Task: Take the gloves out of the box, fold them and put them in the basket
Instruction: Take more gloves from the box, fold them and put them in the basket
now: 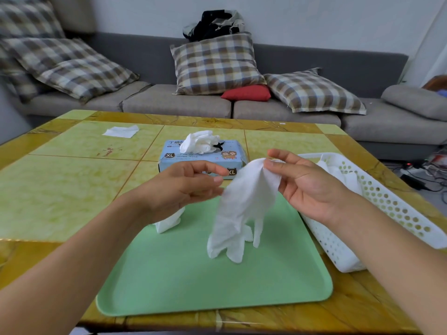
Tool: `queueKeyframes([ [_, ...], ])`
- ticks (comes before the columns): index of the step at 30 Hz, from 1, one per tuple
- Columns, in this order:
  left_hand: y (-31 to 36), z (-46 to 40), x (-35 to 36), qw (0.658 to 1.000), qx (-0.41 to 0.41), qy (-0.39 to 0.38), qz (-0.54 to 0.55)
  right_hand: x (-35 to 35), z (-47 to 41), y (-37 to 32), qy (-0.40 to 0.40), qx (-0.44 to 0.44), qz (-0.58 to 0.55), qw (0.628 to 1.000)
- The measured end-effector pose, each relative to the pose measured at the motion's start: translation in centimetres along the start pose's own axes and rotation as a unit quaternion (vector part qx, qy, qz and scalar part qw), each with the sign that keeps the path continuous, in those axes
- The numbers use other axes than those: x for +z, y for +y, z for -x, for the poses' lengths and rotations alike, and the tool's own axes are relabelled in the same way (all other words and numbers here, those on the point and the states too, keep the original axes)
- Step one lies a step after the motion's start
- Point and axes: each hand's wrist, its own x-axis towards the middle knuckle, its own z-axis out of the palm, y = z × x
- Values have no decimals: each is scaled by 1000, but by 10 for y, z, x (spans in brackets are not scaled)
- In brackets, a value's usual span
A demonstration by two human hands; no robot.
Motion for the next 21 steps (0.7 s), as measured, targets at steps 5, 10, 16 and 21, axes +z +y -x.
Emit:
queueKeyframes([
  [5, -7, 2, 15, 995, -65, -64, 40, 6, 7, 5, -34, 33, 33, 998],
  [10, -9, 2, 27, 998, -47, -42, -6, 8, 12, 3, -73, 31, 24, 997],
  [16, -9, 1, 23, 998, -59, -18, 2, 1, 13, 20, -106, 180, 207, 956],
  [21, -10, 3, 14, 986, -125, -108, 12, -1, 7, 21, -158, 215, 204, 942],
])
